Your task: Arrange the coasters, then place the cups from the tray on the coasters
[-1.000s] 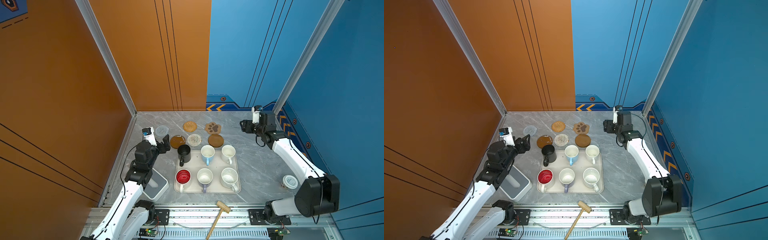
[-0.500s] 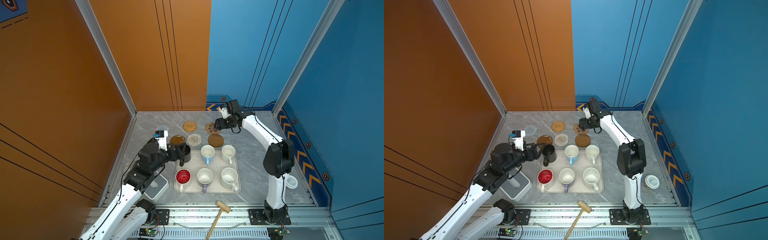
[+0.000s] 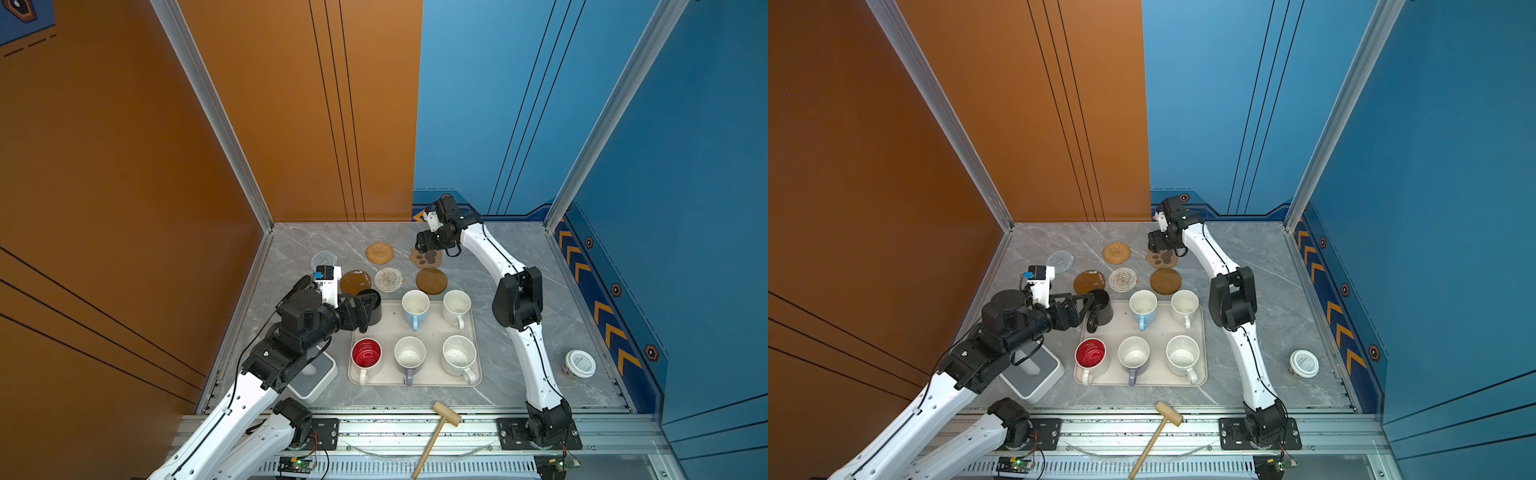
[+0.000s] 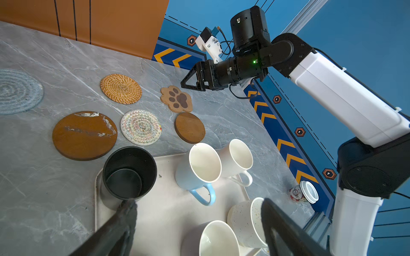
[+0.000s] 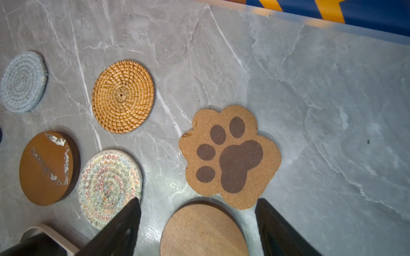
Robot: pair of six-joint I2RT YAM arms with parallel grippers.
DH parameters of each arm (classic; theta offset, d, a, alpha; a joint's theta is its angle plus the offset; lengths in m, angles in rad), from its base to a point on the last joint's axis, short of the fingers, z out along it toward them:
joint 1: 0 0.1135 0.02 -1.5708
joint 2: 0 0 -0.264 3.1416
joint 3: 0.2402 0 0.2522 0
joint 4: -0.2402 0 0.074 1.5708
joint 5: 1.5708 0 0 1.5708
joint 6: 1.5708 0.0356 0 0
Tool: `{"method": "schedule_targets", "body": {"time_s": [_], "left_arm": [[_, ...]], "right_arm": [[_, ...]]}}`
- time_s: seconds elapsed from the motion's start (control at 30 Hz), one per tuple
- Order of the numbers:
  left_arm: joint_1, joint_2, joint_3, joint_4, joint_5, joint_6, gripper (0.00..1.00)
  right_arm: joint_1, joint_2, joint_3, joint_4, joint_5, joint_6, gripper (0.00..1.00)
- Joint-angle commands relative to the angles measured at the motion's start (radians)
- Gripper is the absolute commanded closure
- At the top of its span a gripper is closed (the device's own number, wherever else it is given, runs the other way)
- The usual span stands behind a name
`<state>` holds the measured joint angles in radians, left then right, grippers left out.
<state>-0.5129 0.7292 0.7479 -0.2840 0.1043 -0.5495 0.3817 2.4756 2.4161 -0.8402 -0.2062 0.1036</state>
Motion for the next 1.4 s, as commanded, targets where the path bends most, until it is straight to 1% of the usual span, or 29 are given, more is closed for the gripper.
{"method": "schedule_targets", "body": {"time_s": [0.0, 0.1, 0.2, 0.33, 0.47, 0.7, 0.83, 0.9, 1.0, 1.13, 1.37], "left_arm": [[-0.012, -0.009, 0.023, -0.024, -0.029, -0.013, 0.12], [-0.012, -0.013, 0.014, -0.026, -0.042, -0.013, 0.11], [-0.013, -0.011, 0.007, -0.033, -0.065, -0.006, 0.11], [-0.012, -0.001, 0.009, -0.038, -0.082, -0.006, 0.09], [-0.013, 0.020, 0.011, -0.037, -0.085, -0.004, 0.08], [-0.012, 0.080, 0.013, -0.011, -0.089, -0.004, 0.07], [-0.012, 0.112, 0.025, -0.004, -0.080, -0.001, 0.07], [-0.012, 0.120, 0.027, -0.003, -0.078, 0.002, 0.07], [-0.011, 0.124, 0.019, 0.007, -0.079, -0.005, 0.07], [-0.012, 0.119, 0.011, 0.009, -0.078, -0.008, 0.07], [-0.013, 0.105, 0.002, 0.016, -0.083, -0.020, 0.07]], "right_arm": [[0.003, 0.058, 0.082, -0.046, -0.062, -0.011, 0.18], [0.003, 0.106, 0.137, -0.041, -0.130, -0.030, 0.17], [0.002, 0.138, 0.152, -0.012, -0.155, -0.030, 0.15], [0.005, 0.159, 0.154, 0.016, -0.116, -0.027, 0.11], [0.011, 0.173, 0.155, 0.028, -0.065, -0.058, 0.07], [0.006, 0.209, 0.167, 0.047, -0.088, -0.064, 0.03], [-0.014, 0.226, 0.168, 0.038, -0.135, -0.020, 0.06], [-0.024, 0.235, 0.168, 0.028, -0.147, -0.006, 0.09], [-0.034, 0.244, 0.168, 0.008, -0.156, 0.002, 0.10], [-0.045, 0.255, 0.166, -0.023, -0.143, 0.009, 0.11], [-0.093, 0.263, 0.158, -0.114, -0.102, 0.033, 0.16]]}}
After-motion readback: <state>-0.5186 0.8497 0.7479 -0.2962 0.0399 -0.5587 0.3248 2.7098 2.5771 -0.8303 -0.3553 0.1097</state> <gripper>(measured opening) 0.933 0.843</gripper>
